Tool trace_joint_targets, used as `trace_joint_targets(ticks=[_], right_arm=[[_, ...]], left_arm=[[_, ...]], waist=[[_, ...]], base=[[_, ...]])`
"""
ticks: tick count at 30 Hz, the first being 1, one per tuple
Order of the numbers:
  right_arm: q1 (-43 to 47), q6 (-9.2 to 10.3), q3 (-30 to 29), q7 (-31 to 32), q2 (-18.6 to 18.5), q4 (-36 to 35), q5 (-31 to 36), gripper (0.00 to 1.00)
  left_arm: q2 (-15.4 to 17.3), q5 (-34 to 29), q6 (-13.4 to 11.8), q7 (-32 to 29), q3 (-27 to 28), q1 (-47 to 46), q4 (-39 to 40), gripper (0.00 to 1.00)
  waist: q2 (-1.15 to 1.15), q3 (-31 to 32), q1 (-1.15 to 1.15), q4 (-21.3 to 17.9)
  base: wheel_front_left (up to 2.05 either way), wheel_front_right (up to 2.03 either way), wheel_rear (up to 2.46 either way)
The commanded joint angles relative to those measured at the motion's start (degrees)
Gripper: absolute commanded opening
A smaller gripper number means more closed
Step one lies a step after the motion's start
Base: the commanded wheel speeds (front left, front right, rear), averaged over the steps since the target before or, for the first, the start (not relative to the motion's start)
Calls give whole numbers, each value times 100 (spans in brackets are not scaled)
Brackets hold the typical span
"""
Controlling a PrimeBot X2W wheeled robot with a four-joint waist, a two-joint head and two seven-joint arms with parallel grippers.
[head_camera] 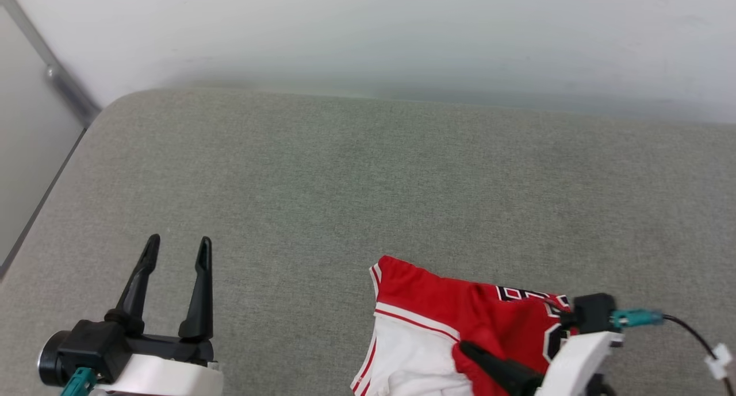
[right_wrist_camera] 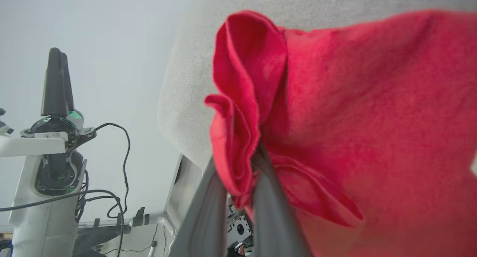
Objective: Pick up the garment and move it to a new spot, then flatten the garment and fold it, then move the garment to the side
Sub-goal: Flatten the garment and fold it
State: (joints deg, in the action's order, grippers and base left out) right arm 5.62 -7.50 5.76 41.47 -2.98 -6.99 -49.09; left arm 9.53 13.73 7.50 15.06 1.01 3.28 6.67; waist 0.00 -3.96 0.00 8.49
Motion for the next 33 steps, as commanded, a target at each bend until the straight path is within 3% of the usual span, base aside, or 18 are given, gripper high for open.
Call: trace_joint_targets(ticks=[1, 6, 16, 17, 18, 27, 33], right_arm=[[-142, 2, 146, -125, 18, 139, -120, 0], [-628, 1, 719, -709, 15, 838, -522, 0], [-1562, 1, 1263, -1648, 14, 2358, -768, 0], [-1631, 1, 1323, -1697, 14, 2445, -744, 40], [-1681, 1, 1417, -1709, 15, 2515, -757, 100], [-1859, 1, 2056, -1833, 11, 2337, -1080, 100], [-2007, 1, 1720, -1839, 9, 2120, -511, 100]], left_arm=[[20, 11, -6, 14, -8, 40, -19, 100], [52, 50, -6, 14, -126, -56, -54, 100], [74, 54, -6, 14, -150, -88, -93, 100], [72, 56, -6, 14, -141, -84, -92, 100], [71, 55, -6, 14, -136, -78, -92, 100], [41, 20, -6, 14, -53, 8, -117, 100], [30, 23, -6, 14, -22, 72, -94, 100]], waist=[[0, -14, 0, 31], [0, -36, 0, 170], [0, -80, 0, 360], [0, -82, 0, 364], [0, -83, 0, 363], [0, 47, 0, 165], [0, 142, 0, -112]], base=[[0, 0, 0], [0, 0, 0], [0, 0, 0], [0, 0, 0], [0, 0, 0], [0, 0, 0], [0, 0, 0]])
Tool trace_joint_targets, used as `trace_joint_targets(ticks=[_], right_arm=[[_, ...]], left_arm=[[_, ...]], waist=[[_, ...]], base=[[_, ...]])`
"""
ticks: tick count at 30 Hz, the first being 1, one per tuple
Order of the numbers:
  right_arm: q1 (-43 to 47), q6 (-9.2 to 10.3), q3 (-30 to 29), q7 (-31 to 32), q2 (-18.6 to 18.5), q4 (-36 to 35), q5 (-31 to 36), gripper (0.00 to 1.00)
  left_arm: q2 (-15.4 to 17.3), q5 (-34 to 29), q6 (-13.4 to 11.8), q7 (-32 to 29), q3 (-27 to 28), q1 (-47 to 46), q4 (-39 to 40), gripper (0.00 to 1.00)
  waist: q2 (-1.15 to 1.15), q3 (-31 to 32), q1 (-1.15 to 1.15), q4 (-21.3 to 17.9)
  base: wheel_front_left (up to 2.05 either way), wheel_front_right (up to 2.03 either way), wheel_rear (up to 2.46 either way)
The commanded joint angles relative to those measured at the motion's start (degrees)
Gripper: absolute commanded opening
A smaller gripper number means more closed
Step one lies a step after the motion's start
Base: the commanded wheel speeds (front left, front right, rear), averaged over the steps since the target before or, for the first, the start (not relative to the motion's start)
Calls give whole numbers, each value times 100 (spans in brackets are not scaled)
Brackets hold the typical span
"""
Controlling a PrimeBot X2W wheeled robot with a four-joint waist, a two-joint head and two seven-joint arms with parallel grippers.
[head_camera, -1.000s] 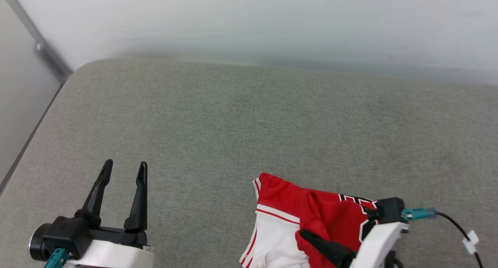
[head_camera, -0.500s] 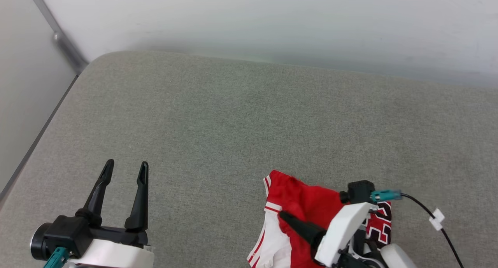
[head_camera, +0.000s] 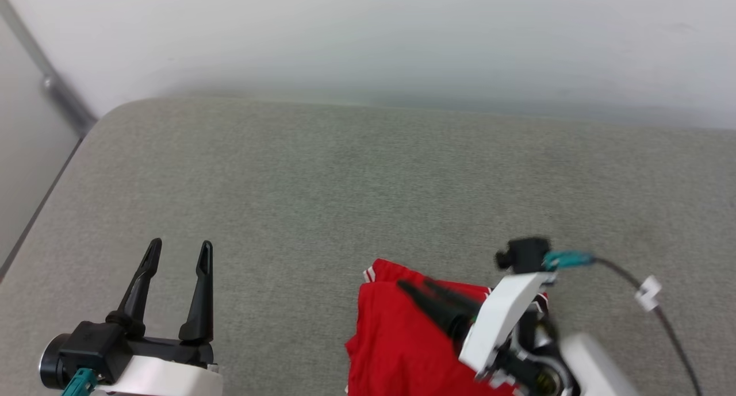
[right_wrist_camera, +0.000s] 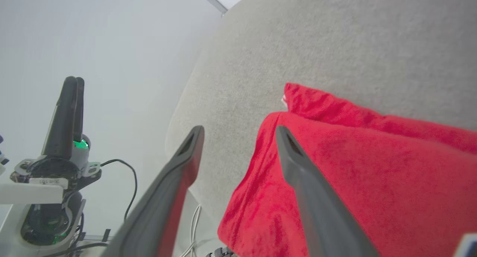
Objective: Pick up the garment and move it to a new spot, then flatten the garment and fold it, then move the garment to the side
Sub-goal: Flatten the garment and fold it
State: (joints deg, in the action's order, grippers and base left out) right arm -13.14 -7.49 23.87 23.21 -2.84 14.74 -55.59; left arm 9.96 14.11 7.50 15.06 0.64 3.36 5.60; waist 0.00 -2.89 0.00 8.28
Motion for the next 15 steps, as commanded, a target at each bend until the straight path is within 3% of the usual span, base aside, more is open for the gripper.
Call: trace_joint_targets(ticks=[1, 4, 9, 15], right_arm=[[-188, 0, -250, -3, -5, -110, 410, 100], [-365, 0, -714, 47, -50, -441, 1617, 100], [-421, 0, -1211, -334, -738, -1189, 3525, 100], [-94, 1, -2029, -1140, -1180, -1603, 4399, 100]], left_arm=[[-15, -13, -6, 13, 18, 63, 28, 100], [-24, -13, -6, 13, 13, 36, 58, 100], [-66, -20, -6, 13, -40, -110, 70, 100], [-80, -21, -6, 13, -110, -151, 45, 100]], waist=[[0, 37, 0, -146], [0, 7, 0, -296], [0, -97, 0, -465], [0, -171, 0, -627]], base=[[0, 0, 0], [0, 0, 0], [0, 0, 0], [0, 0, 0]])
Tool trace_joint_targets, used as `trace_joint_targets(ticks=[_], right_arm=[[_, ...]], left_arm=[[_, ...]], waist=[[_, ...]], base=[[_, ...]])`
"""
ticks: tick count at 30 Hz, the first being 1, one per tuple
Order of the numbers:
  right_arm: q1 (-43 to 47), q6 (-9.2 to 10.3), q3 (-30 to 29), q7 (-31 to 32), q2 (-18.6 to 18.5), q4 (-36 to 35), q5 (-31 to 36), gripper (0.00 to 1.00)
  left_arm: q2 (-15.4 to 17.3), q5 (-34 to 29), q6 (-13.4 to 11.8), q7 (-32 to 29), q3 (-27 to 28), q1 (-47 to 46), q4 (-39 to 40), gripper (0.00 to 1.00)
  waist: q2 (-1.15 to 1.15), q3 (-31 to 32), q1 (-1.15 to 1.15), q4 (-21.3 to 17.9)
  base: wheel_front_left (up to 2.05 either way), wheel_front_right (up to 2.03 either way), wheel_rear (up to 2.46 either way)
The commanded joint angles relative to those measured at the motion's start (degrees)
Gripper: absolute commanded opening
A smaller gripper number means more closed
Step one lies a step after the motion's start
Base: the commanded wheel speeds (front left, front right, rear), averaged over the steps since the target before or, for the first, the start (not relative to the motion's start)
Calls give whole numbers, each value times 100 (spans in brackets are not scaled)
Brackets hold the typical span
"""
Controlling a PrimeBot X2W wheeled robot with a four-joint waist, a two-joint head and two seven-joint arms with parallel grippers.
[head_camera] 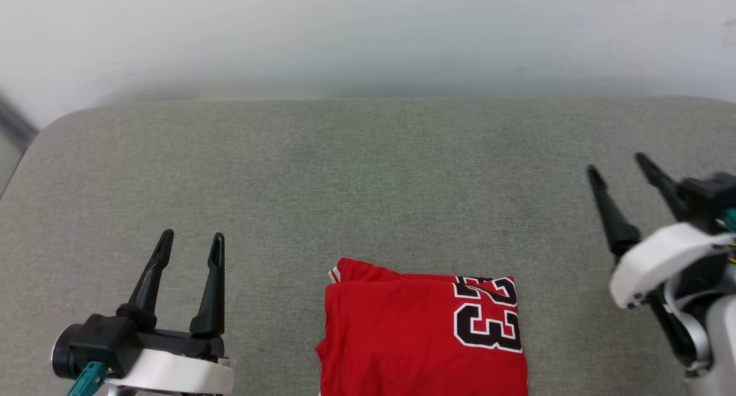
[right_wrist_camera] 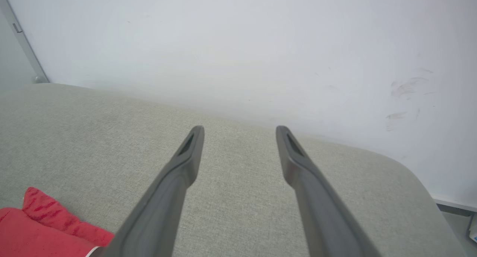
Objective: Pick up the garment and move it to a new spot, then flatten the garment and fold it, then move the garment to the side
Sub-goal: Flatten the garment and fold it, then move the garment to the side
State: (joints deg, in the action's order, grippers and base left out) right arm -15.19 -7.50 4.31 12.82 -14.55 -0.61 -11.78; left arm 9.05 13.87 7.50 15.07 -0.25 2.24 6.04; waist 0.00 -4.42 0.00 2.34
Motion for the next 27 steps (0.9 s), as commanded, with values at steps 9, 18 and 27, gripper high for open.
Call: trace_joint_targets(ticks=[9, 18, 27], right_arm=[[929, 2, -925, -1025, 275, -675, 226, 100], [1603, 2, -1011, -1345, 629, -1032, 311, 100], [1750, 2, -967, -1353, 772, -1033, 314, 100]], left_arm=[[35, 21, -6, 12, -134, 44, -31, 100], [24, 23, -6, 12, -296, 208, -34, 100], [-60, -45, -6, 12, -287, 318, -15, 100]], waist=[[0, -57, 0, -136], [0, -2, 0, -69], [0, 50, 0, -1]], base=[[0, 0, 0], [0, 0, 0], [0, 0, 0]])
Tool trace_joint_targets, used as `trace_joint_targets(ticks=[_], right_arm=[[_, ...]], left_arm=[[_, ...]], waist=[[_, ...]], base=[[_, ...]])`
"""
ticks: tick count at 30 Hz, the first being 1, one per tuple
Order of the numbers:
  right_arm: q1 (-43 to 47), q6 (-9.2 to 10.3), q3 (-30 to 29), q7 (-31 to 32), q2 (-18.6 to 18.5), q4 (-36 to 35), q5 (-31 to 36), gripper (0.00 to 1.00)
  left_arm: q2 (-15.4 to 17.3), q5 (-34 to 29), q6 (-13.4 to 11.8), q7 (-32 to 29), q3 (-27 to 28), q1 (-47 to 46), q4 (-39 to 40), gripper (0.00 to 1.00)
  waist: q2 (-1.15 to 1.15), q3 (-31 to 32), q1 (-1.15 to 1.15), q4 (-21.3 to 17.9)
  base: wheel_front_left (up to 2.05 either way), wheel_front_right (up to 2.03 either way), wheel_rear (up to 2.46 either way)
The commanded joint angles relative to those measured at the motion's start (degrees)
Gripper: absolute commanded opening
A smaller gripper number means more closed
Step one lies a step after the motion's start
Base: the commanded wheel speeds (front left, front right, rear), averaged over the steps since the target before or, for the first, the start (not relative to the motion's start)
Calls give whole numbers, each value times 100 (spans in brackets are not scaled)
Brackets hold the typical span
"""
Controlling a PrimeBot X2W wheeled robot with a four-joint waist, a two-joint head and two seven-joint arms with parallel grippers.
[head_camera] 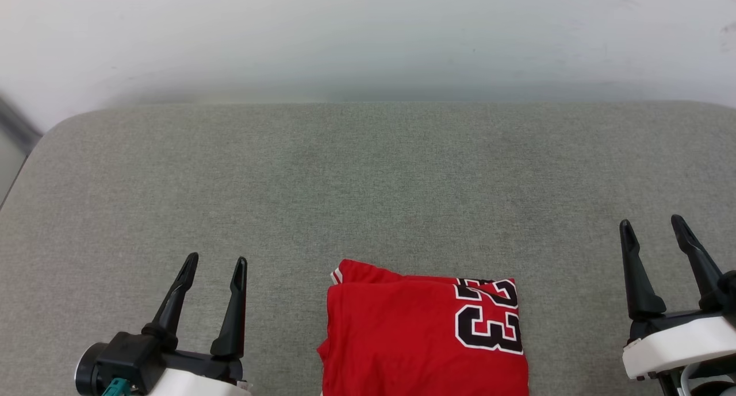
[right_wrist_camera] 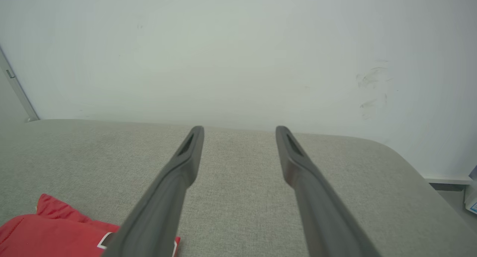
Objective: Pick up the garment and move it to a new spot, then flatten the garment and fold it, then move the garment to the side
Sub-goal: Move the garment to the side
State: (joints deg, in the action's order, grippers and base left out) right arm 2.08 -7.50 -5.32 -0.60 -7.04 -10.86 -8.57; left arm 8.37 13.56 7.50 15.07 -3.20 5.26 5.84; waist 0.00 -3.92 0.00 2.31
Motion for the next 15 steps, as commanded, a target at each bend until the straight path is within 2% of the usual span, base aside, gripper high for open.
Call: trace_joint_targets(ticks=[1, 5, 8, 11, 15], right_arm=[[17, 2, -2, 4, 10, -7, -10, 100], [26, 2, 24, 150, -48, -36, -17, 100], [87, 2, 154, 511, -175, -87, -36, 100], [150, 2, 377, 1221, -329, -250, -241, 100], [276, 2, 628, 2563, -561, -600, -613, 100]], left_arm=[[17, -10, -6, 12, 11, -4, 10, 100], [29, -10, -6, 12, 5, -64, 37, 100], [32, -20, -6, 12, -15, -64, 38, 100], [24, -36, -6, 12, -48, -93, 36, 100], [30, -33, -6, 12, -76, -148, 31, 100]], waist=[[0, 1, 0, 10], [0, -6, 0, 38], [0, -32, 0, 49], [0, -100, 0, 66], [0, -218, 0, 111]], base=[[0, 0, 0], [0, 0, 0], [0, 0, 0], [0, 0, 0], [0, 0, 0]])
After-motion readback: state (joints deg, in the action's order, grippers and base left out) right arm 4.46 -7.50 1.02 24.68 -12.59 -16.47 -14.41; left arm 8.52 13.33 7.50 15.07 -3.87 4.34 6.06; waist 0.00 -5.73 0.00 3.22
